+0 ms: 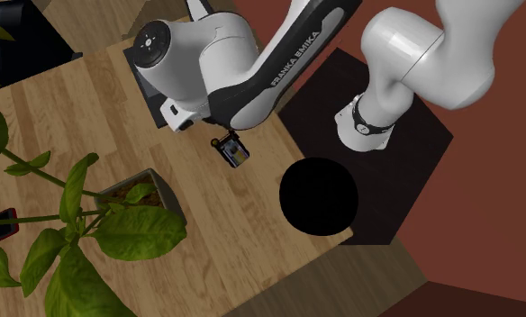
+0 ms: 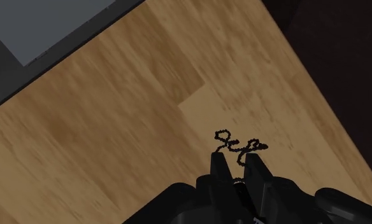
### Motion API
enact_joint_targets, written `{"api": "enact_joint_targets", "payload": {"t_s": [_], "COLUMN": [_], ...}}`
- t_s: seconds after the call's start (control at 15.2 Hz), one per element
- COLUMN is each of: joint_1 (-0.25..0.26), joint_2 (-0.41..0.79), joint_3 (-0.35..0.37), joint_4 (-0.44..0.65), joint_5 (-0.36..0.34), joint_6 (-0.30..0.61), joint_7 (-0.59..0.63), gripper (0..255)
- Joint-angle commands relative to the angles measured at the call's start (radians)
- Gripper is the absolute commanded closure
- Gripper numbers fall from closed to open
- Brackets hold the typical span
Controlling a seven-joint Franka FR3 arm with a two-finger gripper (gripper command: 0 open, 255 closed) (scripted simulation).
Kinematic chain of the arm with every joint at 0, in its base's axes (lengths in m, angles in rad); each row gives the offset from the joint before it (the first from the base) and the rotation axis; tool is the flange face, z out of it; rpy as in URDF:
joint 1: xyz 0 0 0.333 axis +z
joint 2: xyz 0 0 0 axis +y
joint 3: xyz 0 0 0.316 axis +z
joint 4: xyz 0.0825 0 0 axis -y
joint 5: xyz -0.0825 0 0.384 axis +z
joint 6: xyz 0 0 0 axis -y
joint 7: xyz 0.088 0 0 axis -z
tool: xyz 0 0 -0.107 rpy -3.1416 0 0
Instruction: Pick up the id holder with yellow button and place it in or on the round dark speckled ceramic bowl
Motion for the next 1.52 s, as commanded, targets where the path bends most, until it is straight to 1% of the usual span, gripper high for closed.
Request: {"api": "enact_joint_targets", "payload": {"t_s": [0.0,0.46,0.99,1.19,1.45], "joint_1": [-0.002,-0.007,-0.011,-0.002,0.014], "joint_2": [-0.031,-0.112,-0.181,-0.278,-0.394], "joint_3": [0.002,0.018,0.038,0.095,0.175], "joint_4": [0.006,0.043,0.093,0.014,-0.079], "joint_5": [-0.018,-0.052,-0.071,-0.088,-0.082], "joint_6": [-0.034,-0.143,-0.257,-0.28,-0.313], "joint_7": [0.01,0.034,0.049,0.135,0.242], "gripper": [255,255,255,255,255]}}
